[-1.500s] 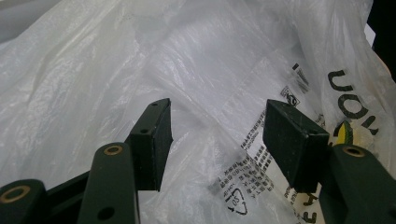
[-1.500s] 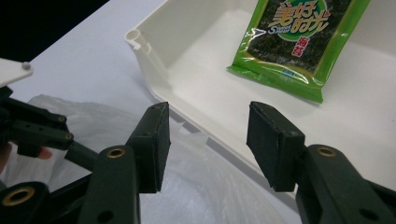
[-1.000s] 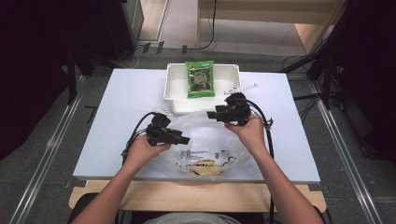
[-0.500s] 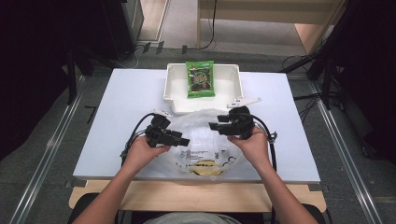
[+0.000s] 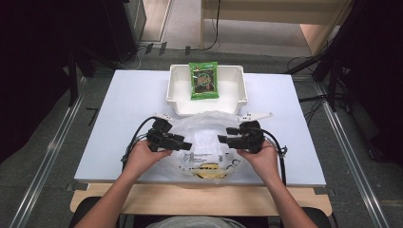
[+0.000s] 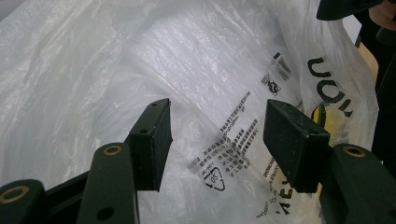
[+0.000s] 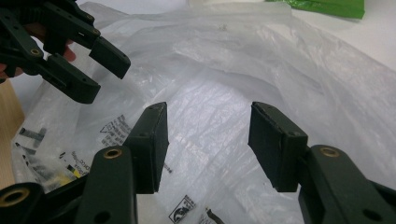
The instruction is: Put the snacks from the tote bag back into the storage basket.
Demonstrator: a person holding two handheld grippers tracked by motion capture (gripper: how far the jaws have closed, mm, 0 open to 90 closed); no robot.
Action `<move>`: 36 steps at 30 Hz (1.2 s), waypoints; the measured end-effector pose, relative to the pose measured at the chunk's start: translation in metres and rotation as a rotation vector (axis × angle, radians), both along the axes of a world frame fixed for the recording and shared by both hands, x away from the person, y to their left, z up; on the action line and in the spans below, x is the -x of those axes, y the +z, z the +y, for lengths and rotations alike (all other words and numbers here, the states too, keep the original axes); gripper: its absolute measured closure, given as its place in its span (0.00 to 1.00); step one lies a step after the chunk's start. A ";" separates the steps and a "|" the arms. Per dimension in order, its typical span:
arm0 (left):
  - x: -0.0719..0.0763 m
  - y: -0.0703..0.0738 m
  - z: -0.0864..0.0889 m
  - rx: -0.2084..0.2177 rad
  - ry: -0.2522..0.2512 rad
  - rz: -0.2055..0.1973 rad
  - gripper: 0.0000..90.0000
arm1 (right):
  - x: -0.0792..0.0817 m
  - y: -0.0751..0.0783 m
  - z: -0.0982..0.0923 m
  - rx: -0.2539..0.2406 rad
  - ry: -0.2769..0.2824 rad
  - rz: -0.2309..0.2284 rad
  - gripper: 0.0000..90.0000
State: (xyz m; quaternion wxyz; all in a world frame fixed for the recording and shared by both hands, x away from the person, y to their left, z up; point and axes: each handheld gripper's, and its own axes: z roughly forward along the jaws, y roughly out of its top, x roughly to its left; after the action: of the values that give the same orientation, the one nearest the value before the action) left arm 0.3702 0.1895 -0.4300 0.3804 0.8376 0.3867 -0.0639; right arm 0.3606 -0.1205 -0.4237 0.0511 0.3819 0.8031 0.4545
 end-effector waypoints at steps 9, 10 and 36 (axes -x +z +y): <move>0.001 -0.002 0.001 -0.002 0.002 -0.005 0.48 | 0.004 -0.009 -0.004 0.000 0.003 0.009 0.53; 0.001 -0.002 0.001 -0.001 0.002 -0.009 0.48 | 0.005 -0.010 -0.004 -0.001 0.000 0.014 0.53; 0.002 -0.006 0.005 -0.015 0.016 -0.015 0.48 | -0.002 -0.023 -0.001 0.032 0.012 0.056 0.51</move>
State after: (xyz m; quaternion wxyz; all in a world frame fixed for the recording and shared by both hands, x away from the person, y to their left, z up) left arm 0.3679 0.1942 -0.4362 0.3776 0.8379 0.3908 -0.0517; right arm 0.3628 -0.1215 -0.4470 0.0321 0.3889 0.8136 0.4310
